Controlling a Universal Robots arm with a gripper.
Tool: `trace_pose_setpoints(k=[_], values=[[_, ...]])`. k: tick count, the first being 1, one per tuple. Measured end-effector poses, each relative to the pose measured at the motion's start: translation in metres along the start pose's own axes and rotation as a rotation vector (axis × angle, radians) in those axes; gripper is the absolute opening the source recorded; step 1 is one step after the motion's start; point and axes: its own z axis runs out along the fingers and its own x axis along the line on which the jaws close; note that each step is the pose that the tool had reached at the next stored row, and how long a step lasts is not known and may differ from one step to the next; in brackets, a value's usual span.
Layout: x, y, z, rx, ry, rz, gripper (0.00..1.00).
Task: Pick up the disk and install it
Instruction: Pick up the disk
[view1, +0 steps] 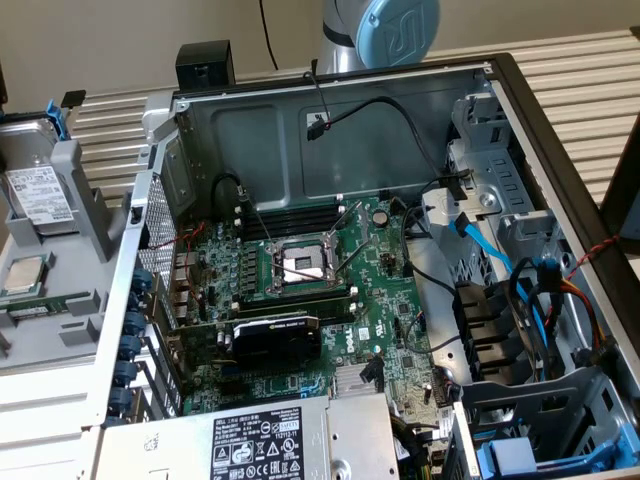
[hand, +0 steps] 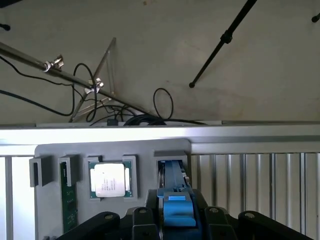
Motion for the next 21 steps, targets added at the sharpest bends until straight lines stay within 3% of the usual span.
trace_pose_setpoints(k=[10, 21], values=[[0.0, -0.0043, 0.0002, -0.0002, 0.0001, 0.0, 0.38], [0.0, -0.0028, 0.0015, -0.0005, 0.0001, 0.0, 0.37]])
